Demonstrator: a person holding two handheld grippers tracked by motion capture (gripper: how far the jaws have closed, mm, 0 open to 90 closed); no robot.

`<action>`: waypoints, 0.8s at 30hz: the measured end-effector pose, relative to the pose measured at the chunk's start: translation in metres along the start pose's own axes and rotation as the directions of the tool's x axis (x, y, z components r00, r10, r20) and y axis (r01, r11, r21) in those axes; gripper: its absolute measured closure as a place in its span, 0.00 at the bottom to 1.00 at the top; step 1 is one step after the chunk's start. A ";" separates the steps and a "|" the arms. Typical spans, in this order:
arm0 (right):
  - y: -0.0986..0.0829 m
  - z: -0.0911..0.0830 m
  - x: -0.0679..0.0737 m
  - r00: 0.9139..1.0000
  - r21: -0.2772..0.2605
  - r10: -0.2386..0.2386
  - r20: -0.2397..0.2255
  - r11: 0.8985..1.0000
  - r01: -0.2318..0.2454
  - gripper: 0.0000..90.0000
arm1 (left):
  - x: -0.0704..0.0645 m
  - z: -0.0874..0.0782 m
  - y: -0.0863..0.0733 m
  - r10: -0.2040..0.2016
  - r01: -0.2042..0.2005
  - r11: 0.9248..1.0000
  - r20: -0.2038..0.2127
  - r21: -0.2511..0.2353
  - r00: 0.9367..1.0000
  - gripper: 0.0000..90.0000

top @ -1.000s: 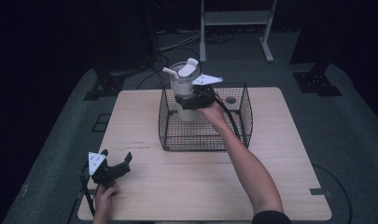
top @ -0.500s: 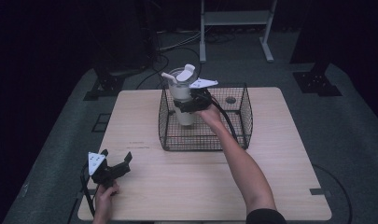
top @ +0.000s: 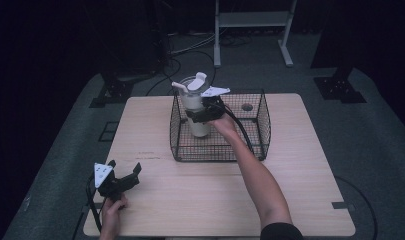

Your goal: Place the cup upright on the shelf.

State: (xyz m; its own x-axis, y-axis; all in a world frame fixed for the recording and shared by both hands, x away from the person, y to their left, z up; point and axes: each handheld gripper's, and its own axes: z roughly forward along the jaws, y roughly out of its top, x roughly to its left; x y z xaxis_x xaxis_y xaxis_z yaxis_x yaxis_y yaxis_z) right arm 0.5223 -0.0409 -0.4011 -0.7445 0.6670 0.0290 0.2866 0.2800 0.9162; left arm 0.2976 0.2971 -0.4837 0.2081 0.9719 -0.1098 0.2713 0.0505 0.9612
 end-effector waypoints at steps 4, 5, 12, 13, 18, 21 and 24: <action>-0.002 0.002 0.000 1.000 0.018 -0.002 -0.003 1.000 0.002 0.10 | 0.000 0.000 0.000 0.003 -0.002 1.000 -0.001 0.002 1.000 0.00; -0.003 0.002 0.000 1.000 0.024 -0.003 -0.002 1.000 0.003 0.10 | 0.000 0.000 0.000 0.001 -0.001 1.000 0.000 0.003 1.000 0.00; -0.006 0.006 -0.002 1.000 0.036 0.002 -0.001 0.999 -0.002 0.10 | 0.000 0.000 0.000 -0.004 0.004 1.000 0.000 0.000 1.000 0.00; -0.006 0.007 -0.002 1.000 0.040 0.001 0.000 0.999 -0.001 0.10 | 0.000 0.000 0.000 -0.004 0.004 1.000 0.000 0.000 1.000 0.00; -0.008 0.009 -0.003 1.000 0.050 -0.005 0.002 0.999 0.005 0.10 | 0.000 0.000 0.000 -0.004 0.004 1.000 0.001 0.000 1.000 0.00; -0.009 0.011 -0.002 1.000 0.064 -0.007 -0.006 0.998 0.007 0.10 | 0.000 0.000 0.000 -0.004 0.004 1.000 0.001 0.000 1.000 0.00; -0.009 0.012 0.000 0.999 0.071 -0.033 -0.008 0.997 0.034 0.10 | 0.000 0.000 0.000 -0.004 0.004 1.000 0.002 0.000 1.000 0.00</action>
State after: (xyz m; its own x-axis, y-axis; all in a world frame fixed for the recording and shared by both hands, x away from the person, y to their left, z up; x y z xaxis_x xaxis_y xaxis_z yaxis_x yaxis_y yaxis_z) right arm 0.5272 -0.0355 -0.4141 -0.7582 0.6521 0.0014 0.3035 0.3510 0.8858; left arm 0.2975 0.2973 -0.4836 0.2084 0.9713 -0.1145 0.2720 0.0549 0.9607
